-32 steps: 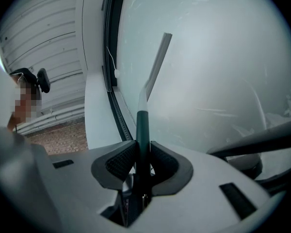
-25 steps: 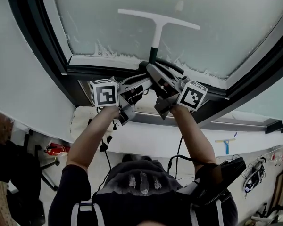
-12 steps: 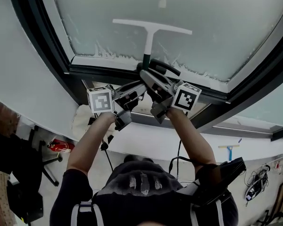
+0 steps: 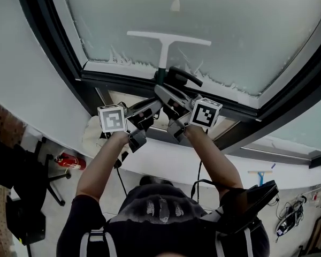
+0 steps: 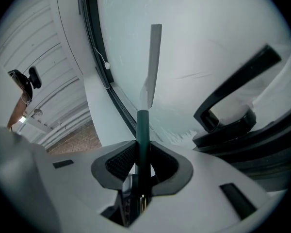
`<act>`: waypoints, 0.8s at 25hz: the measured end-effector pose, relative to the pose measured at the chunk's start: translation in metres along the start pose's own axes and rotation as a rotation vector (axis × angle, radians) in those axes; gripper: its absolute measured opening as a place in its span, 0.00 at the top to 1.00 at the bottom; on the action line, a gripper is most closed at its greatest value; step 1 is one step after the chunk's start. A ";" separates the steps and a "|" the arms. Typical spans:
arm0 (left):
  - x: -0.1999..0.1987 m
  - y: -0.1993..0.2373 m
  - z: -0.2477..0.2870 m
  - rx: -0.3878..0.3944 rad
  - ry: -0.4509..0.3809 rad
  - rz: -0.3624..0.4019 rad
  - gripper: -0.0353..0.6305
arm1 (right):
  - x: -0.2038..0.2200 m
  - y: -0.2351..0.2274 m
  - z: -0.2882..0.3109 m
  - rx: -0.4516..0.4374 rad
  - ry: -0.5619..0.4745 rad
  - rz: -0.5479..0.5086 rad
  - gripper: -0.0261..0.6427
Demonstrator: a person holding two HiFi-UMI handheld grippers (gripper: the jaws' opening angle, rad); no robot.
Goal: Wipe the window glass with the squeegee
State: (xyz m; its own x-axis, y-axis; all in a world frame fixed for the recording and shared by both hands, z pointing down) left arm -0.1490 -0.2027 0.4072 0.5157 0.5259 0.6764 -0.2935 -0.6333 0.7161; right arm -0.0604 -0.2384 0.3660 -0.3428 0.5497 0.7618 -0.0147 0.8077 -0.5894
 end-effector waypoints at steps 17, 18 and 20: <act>0.011 -0.036 -0.044 0.021 -0.142 0.094 0.80 | 0.021 0.050 0.016 -0.144 0.084 -0.130 0.83; 0.011 -0.037 -0.045 0.022 -0.147 0.106 0.80 | 0.021 0.051 0.017 -0.150 0.089 -0.145 0.83; 0.002 -0.038 -0.053 0.031 -0.162 0.129 0.80 | 0.020 0.057 0.028 -0.157 0.096 -0.178 0.83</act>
State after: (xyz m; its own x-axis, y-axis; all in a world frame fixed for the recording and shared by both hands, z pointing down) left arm -0.1796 -0.1469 0.3903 0.5986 0.3427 0.7240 -0.3420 -0.7080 0.6178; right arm -0.0947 -0.1870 0.3401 -0.2567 0.4079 0.8762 0.0815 0.9125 -0.4009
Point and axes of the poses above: the fingertips, and each gripper's own axes: z forward along the fingers, y to its left, x out of its underside, the point moved 6 cm from there along -z, backward along the fingers, and after that the axes turned 3 degrees about -x, right-handed, at the moved point
